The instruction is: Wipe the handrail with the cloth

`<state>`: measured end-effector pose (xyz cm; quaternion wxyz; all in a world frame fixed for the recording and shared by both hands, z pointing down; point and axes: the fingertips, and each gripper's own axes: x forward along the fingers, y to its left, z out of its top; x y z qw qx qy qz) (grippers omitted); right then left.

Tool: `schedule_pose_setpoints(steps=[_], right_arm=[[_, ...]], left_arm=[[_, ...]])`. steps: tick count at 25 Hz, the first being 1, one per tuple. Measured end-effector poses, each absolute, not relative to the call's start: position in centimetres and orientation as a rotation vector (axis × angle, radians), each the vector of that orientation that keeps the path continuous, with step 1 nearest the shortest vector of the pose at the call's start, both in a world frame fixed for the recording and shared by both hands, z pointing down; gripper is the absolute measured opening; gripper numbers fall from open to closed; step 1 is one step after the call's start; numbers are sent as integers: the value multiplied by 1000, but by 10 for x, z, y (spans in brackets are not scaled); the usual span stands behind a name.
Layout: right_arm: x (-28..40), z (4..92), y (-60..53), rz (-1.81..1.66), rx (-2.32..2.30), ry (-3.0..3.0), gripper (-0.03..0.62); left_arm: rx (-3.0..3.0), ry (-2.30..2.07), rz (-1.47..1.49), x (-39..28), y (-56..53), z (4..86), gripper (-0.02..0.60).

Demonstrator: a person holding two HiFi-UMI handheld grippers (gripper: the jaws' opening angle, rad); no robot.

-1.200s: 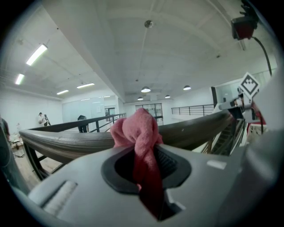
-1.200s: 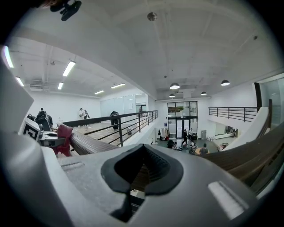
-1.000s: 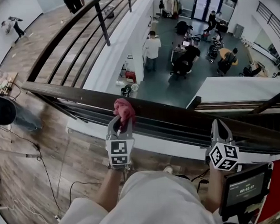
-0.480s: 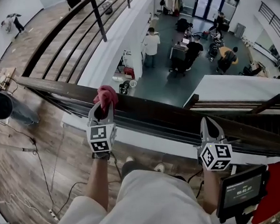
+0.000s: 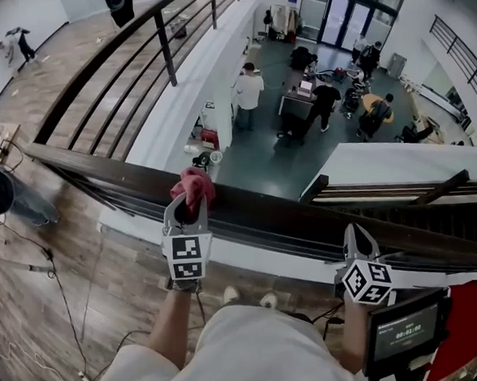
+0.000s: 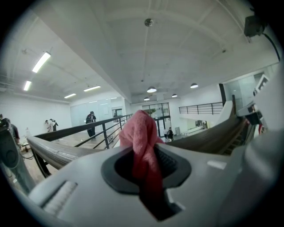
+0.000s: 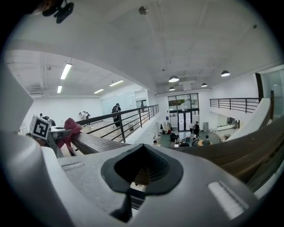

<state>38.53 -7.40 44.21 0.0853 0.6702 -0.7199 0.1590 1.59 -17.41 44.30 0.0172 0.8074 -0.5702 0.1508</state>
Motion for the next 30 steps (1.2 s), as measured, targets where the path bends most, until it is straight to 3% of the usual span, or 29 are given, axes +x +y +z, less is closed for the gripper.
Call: schedule_pose_setpoints(steps=[17,30], right_arm=[[394,444,-73,426,2136,-2078,3],[392,449,-73,406,1956,-2168,3]], left_arm=[[2662,-1567,535,52,-163,447,80],[2638,-1557,534,106,-145,455,80]])
